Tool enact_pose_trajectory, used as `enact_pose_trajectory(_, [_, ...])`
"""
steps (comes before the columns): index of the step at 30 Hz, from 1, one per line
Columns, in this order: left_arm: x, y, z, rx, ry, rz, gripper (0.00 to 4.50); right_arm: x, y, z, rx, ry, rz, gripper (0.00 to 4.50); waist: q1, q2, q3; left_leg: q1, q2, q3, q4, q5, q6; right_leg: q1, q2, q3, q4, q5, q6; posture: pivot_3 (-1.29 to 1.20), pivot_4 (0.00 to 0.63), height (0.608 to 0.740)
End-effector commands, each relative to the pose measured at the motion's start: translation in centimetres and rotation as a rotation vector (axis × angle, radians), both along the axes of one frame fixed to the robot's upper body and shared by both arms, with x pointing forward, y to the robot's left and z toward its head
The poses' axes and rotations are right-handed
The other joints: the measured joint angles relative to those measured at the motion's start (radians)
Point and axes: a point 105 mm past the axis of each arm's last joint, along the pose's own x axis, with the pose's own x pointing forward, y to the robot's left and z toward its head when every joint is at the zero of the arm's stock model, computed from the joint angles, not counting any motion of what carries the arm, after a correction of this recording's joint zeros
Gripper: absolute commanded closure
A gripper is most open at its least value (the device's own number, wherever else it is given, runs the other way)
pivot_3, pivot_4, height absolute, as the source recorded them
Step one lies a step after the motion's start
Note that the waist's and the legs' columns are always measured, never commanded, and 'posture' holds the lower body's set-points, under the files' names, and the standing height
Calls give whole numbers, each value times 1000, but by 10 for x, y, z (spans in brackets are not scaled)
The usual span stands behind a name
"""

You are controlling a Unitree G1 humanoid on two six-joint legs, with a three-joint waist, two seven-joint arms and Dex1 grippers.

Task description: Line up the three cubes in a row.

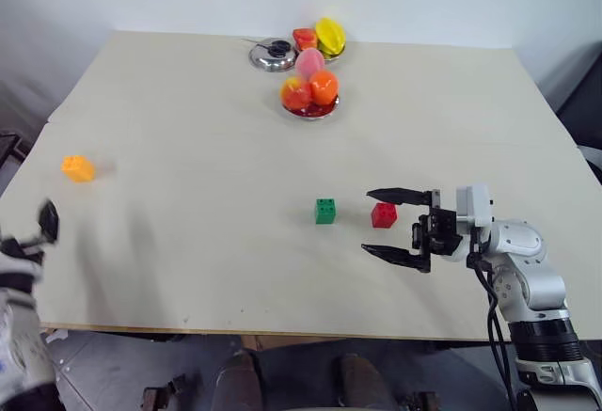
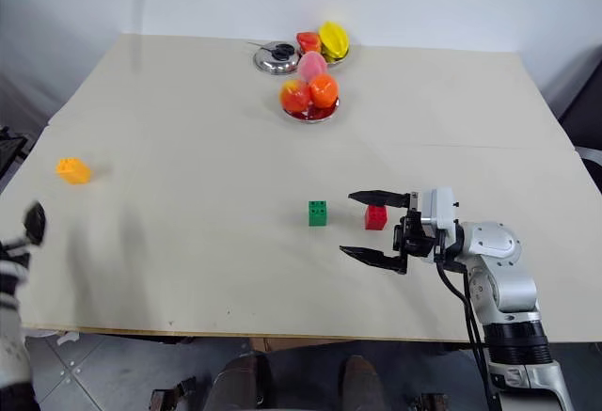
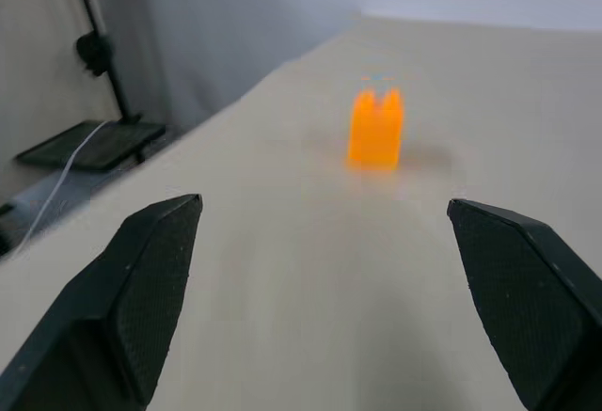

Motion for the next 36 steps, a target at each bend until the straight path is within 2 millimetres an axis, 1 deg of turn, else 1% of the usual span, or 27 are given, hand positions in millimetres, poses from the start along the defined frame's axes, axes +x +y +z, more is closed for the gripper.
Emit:
enact_pose_trajectory(1, [29, 11, 0, -27, 85, -26, 67, -2, 2, 5, -1, -41, -3, 0, -6, 1, 0, 0, 0, 1, 0, -1, 0, 0, 0, 0, 0, 0, 0, 0, 150, 740])
enact_pose_trajectory(3, [48, 12, 8, -21, 102, -60, 67, -2, 3, 4, -3, -41, -3, 0, -8, 1, 0, 0, 0, 2, -1, -1, -1, -2, 0, 0, 0, 0, 0, 0, 150, 740])
enact_pose_trajectory(4, [56, 13, 8, -29, 119, -72, 67, -3, 4, 5, -4, -44, -3, 0, -8, 1, 0, 0, 0, 3, -1, -1, -1, -2, 0, 0, 0, 0, -1, 0, 150, 740])
enact_pose_trajectory(8, [80, 14, 11, -12, 183, -99, 67, -3, 4, 6, 0, -51, -20, 0, -6, 0, 0, -1, 2, 6, -2, -1, -3, -7, 1, -4, -1, -1, -1, 0, 150, 740])
enact_pose_trajectory(12, [91, 21, 10, -22, 220, -62, 67, -5, 2, 6, 2, -50, -42, 0, -5, 0, 0, -1, 3, 10, -2, -2, -3, -10, 0, -5, 0, -1, -1, 0, 150, 740])
enact_pose_trajectory(16, [99, 12, 2, -46, 263, -120, 67, -6, 0, 6, 8, -53, -72, 0, -3, 0, 0, -2, 4, 15, -2, -2, -3, -16, 0, -5, 5, -1, -1, 0, 150, 740])
enact_pose_trajectory(18, [100, 11, -1, -43, 282, -122, 67, -7, 0, 6, 10, -56, -80, 0, -5, 0, 0, -2, 4, 17, -1, -2, -3, -18, -1, -5, 7, -1, -1, 0, 150, 740])
enact_pose_trajectory(21, [99, 14, -1, -39, 281, -109, 632, -7, 0, 7, 15, -64, -91, 0, -5, 0, 0, -2, 5, 17, -1, -2, -3, -19, 0, -5, 8, -1, -1, 0, 150, 740])
enact_pose_trajectory(24, [98, 14, 4, -38, 255, -121, 1545, -6, -1, 9, 23, -80, -109, 0, -4, 0, 0, -2, 5, 18, -1, -2, -3, -18, -1, -5, 8, -1, -1, 0, 150, 740])
enact_pose_trajectory(26, [102, 5, 16, -54, 171, -216, 2203, -5, -3, 12, 33, -86, -126, 0, -4, 0, 0, -2, 5, 18, -1, -2, -3, -19, -1, -5, 8, -1, -1, 0, 150, 740])
enact_pose_trajectory(27, [104, -7, 20, -30, 160, -313, 2461, -5, -7, 11, 25, -84, -135, 0, -3, 0, 0, -2, 5, 18, -1, -2, -3, -19, -1, -5, 8, -1, -1, 0, 150, 740])
enact_pose_trajectory(29, [107, -48, 26, 86, 176, -629, 2954, -5, -16, 9, -8, -79, -156, 0, 1, 0, 0, -2, 5, 18, -1, -2, -3, -19, -1, -5, 8, -1, -1, 0, 150, 740])
enact_pose_trajectory(31, [102, -87, 28, 193, 203, -902, 2954, -5, -25, 9, -36, -74, -176, 0, 11, 0, 0, -2, 5, 19, -1, -2, -4, -19, -1, -5, 8, -1, -1, 0, 150, 740])
enact_pose_trajectory(32, [99, -106, 32, 235, 180, -1016, 2954, -4, -29, 10, -45, -75, -186, 0, 14, 0, 0, -2, 5, 19, -1, -3, -4, -19, -1, -5, 8, -1, -1, 0, 150, 740])
enact_pose_trajectory(35, [88, -156, 35, 370, 155, -1296, 2954, -4, -41, 12, -74, -74, -216, 0, 20, 0, 0, -1, 5, 19, -1, -3, -4, -18, -1, -4, 9, -1, -2, 0, 150, 740])
enact_pose_trajectory(36, [83, -181, 27, 458, 185, -1424, 2954, -5, -49, 12, -91, -70, -239, 0, 21, 0, 0, -1, 5, 19, 0, -3, -4, -18, -1, -4, 9, -1, -2, 0, 150, 740])
